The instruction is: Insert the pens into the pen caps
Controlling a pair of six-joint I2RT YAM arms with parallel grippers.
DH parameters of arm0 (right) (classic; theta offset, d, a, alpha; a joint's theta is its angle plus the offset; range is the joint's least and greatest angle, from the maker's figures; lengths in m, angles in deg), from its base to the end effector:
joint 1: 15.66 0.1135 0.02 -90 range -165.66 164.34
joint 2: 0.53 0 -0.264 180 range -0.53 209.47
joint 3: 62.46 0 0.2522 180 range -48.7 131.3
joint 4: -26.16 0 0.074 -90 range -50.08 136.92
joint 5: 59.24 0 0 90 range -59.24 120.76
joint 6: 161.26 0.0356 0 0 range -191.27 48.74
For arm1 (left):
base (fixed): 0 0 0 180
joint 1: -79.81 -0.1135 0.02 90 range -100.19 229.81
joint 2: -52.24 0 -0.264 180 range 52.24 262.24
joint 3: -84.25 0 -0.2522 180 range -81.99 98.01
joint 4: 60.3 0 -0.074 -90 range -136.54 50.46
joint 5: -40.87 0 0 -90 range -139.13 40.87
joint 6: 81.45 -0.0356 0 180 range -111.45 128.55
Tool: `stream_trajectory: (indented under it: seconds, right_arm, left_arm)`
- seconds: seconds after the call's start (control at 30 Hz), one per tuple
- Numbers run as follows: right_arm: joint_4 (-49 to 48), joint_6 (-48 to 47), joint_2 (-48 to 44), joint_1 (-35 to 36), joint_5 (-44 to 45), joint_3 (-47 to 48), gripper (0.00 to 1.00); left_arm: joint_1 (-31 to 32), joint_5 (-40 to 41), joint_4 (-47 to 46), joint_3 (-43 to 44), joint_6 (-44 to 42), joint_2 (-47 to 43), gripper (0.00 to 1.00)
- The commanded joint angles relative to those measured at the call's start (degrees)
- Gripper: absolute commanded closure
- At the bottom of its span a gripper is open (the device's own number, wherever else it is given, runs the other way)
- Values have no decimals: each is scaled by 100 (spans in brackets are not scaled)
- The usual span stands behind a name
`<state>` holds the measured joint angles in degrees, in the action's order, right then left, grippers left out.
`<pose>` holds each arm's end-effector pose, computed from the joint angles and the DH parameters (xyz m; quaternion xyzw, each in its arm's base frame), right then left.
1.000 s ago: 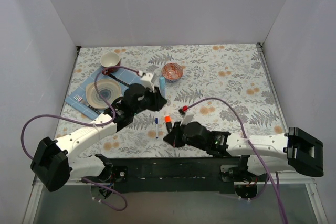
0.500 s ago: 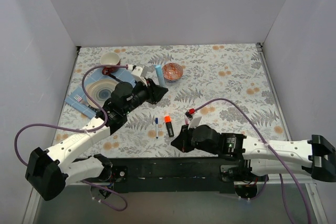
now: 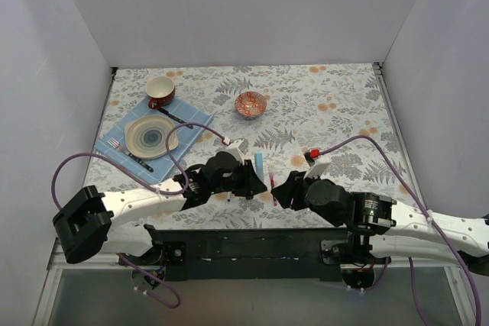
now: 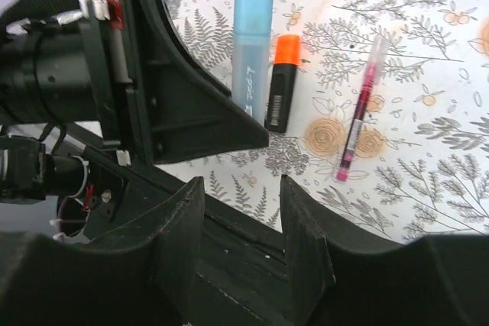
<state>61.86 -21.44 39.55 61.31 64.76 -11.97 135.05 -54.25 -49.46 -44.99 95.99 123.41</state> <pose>0.0554 0.1510 0.2848 -0.0375 0.8220 0.3470 0.4500 0.1483 -0.2193 0.2186 -0.2204 0.8425 -0.4767 0.1199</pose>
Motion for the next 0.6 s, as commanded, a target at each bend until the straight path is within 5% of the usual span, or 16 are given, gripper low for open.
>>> stream_trajectory:
  seconds: [0.0, 0.2, 0.57]
  right_arm:
    - [426, 159, -350, -6, 467, 115, 49]
    - [680, 265, -825, -6, 529, -25, 49]
    - [769, 388, -1151, -15, 573, -184, 50]
  left_arm:
    - [311, 809, 159, 124, 931, 466, 100]
    - [443, 1057, 222, -25, 1609, 906, 100]
    - [628, 952, 511, 528, 1592, 2162, 98]
